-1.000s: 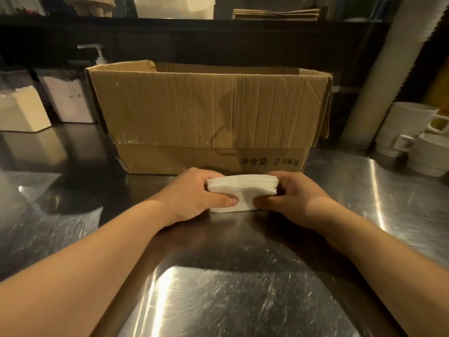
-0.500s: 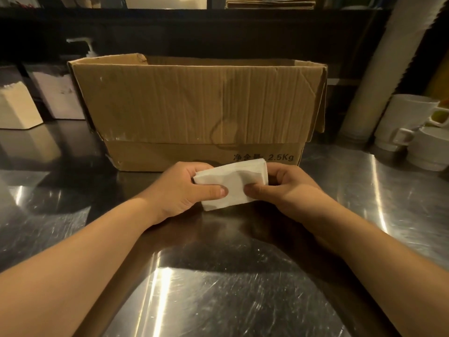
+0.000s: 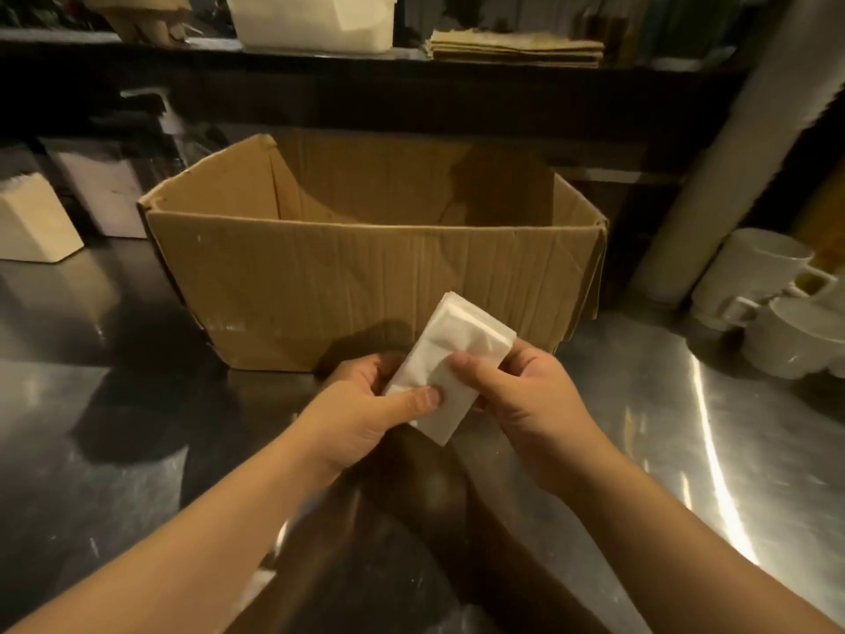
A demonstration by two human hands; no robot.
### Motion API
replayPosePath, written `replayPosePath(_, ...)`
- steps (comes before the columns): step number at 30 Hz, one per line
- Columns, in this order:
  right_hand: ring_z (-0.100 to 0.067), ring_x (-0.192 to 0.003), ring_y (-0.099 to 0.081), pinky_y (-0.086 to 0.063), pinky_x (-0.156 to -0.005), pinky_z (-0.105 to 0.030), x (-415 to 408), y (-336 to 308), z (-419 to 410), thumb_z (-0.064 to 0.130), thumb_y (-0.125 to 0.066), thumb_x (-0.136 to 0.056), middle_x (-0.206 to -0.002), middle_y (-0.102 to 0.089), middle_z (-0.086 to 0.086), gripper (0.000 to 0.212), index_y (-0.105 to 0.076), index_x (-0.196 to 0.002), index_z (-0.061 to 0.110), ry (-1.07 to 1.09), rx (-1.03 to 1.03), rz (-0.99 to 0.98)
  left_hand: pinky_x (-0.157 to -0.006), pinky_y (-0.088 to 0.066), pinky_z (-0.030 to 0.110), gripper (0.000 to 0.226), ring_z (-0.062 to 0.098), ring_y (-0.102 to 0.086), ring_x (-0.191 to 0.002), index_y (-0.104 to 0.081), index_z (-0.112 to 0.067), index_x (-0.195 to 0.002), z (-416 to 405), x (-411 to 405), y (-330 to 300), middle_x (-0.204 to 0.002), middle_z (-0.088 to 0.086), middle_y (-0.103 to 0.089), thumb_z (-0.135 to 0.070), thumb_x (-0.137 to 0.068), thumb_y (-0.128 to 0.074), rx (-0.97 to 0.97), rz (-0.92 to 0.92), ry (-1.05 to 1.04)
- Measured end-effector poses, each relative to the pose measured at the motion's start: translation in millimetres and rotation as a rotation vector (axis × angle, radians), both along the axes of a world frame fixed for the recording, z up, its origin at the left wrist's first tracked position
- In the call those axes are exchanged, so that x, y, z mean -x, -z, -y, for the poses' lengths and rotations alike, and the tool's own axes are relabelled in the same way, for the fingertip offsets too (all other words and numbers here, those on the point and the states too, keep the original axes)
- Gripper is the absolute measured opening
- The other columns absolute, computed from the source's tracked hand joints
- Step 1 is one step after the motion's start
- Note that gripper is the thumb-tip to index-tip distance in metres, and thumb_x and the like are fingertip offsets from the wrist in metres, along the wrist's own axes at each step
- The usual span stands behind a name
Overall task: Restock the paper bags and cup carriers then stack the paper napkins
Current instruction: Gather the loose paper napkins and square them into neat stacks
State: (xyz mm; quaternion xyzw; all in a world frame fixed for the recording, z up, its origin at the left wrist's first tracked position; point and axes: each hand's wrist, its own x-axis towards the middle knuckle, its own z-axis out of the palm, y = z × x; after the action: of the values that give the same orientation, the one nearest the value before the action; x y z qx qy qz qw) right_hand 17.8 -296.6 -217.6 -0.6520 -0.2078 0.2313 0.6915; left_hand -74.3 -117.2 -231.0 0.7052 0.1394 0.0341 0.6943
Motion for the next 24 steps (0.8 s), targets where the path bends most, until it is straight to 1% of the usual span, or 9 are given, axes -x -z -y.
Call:
replayPosePath(1,-0.018,-0.111,-0.071,-0.058,-0.097,-0.047,0,-11,-1,0.044,-0.079,-0.070,-0.117,-0.074,0.002,0.061,-0.066,-0.125,0.021,0.005,0.026,0.033,-0.081,-0.060,0.028,0.047,0.013,-0.076,-0.096,-0.070,-0.022,-0.111,0,0,-10,-0.096,-0.007,-0.080,-0.034,-0.067,-0.081,-0.006,0.000,0.005)
replayPosePath(2,-0.017,-0.110,-0.071,-0.058,-0.096,-0.046,1,-23,-2,0.047,-0.077,-0.070,-0.116,-0.074,0.004,0.058,-0.067,-0.122,0.023,0.005,0.044,0.059,-0.083,-0.060,0.029,0.045,0.015,-0.076,-0.097,-0.071,-0.019,-0.111,0,0,-20,-0.097,-0.005,-0.080,-0.034,-0.069,-0.080,-0.026,-0.001,0.018)
replayPosePath(4,-0.014,-0.107,-0.071,-0.060,-0.094,-0.044,-1,-53,-4,0.051,-0.075,-0.071,-0.112,-0.075,0.009,0.053,-0.069,-0.118,0.028,0.000,0.075,0.103,-0.094,-0.059,0.035,0.048,0.016,-0.074,-0.105,-0.072,-0.019,-0.115,-3,-2,-48,-0.104,-0.004,-0.079,-0.037,-0.071,-0.079,-0.072,-0.020,0.063)
replayPosePath(7,-0.005,-0.102,-0.070,-0.061,-0.088,-0.037,-8,-97,-10,0.049,-0.074,-0.073,-0.105,-0.074,0.017,0.041,-0.068,-0.111,0.035,0.001,0.087,0.151,-0.102,-0.055,0.038,0.051,0.013,-0.072,-0.109,-0.072,-0.022,-0.117,-7,-10,-92,-0.107,-0.007,-0.078,-0.042,-0.071,-0.078,-0.124,-0.029,0.075)
replayPosePath(9,0.000,-0.099,-0.069,-0.061,-0.085,-0.031,-17,-129,-17,0.049,-0.075,-0.075,-0.103,-0.073,0.022,0.039,-0.066,-0.111,0.038,0.012,0.100,0.171,-0.103,-0.055,0.039,0.053,0.014,-0.072,-0.109,-0.072,-0.024,-0.117,-10,-20,-125,-0.106,-0.008,-0.078,-0.044,-0.069,-0.077,-0.123,-0.018,0.055)
replayPosePath(12,0.001,-0.101,-0.068,-0.060,-0.081,-0.025,-32,-171,-29,0.046,-0.080,-0.080,-0.105,-0.071,0.024,0.040,-0.063,-0.116,0.040,0.016,0.141,0.194,-0.099,-0.058,0.038,0.051,0.013,-0.072,-0.107,-0.072,-0.028,-0.116,-17,-38,-170,-0.104,-0.013,-0.077,-0.050,-0.069,-0.076,-0.132,-0.003,0.020)
replayPosePath(15,-0.001,-0.100,-0.069,-0.061,-0.083,-0.027,-47,-214,-42,0.045,-0.081,-0.080,-0.103,-0.070,0.024,0.038,-0.062,-0.113,0.041,0.057,0.171,0.215,-0.092,-0.059,0.032,0.044,0.011,-0.072,-0.105,-0.070,-0.032,-0.115,-29,-57,-213,-0.103,-0.016,-0.076,-0.050,-0.076,-0.074,-0.139,0.009,0.012)
replayPosePath(18,0.001,-0.098,-0.069,-0.061,-0.086,-0.029,-61,-253,-59,0.044,-0.080,-0.081,-0.103,-0.072,0.021,0.034,-0.064,-0.112,0.039,0.066,0.174,0.240,-0.086,-0.057,0.024,0.042,0.003,-0.071,-0.101,-0.069,-0.031,-0.117,-42,-72,-249,-0.102,-0.017,-0.076,-0.046,-0.078,-0.073,-0.123,0.024,0.020)
replayPosePath(24,0.001,-0.099,-0.069,-0.059,-0.093,-0.035,-89,-318,-103,0.040,-0.077,-0.087,-0.106,-0.073,0.021,0.031,-0.066,-0.116,0.036,0.048,0.182,0.259,-0.096,-0.055,0.032,0.048,0.010,-0.072,-0.107,-0.071,-0.029,-0.117,-80,-95,-306,-0.106,-0.013,-0.077,-0.049,-0.073,-0.071,-0.106,0.059,-0.053)
